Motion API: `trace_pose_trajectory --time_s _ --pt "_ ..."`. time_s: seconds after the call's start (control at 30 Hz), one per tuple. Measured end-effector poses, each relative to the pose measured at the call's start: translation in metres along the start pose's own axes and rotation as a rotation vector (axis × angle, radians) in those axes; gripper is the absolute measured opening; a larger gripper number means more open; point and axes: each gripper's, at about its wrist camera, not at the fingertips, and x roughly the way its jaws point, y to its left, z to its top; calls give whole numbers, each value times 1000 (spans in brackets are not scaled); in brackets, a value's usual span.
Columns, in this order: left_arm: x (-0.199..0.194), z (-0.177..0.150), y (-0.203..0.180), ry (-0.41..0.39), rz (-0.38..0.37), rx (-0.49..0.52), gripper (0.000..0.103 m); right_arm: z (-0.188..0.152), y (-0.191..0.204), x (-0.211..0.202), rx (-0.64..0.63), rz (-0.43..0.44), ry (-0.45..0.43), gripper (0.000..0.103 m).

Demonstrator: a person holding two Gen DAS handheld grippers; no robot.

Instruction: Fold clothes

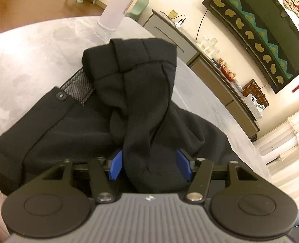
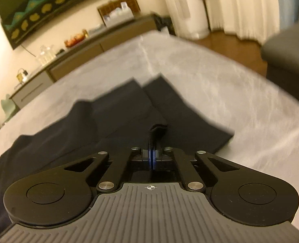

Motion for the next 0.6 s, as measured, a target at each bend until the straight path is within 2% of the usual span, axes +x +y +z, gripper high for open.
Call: trace_pose_trajectory --time_s 0.07,0.1,0.13,0.23,0.3,0.43,0.5,0.53,0.6 --pt "-3 1 -4 -3 -10 19 58 13 -9 -36 10 -29 -147 0" --pt "-3 0 -6 0 -9 31 59 16 -18 -48 32 -51 -178 0" --pt "0 -1 -5 8 -2 36 59 14 -28 -49 53 -65 -162 0" --pt "6 -5 -1 31 31 25 59 -2 -51 -23 64 -83 -11 0" --pt "3 -8 1 28 42 23 59 -10 -58 -10 73 -64 54 1" --pt "-8 -6 1 1 61 24 60 -8 -58 -7 53 -44 70 1" --pt "-15 -2 3 -23 66 18 65 -6 -58 -7 48 -36 73 4" --pt "-18 0 5 -38 69 11 67 -7 -58 -6 47 -37 77 10" --pt "-19 5 11 -58 81 -10 70 -9 -57 -5 50 -32 72 10"
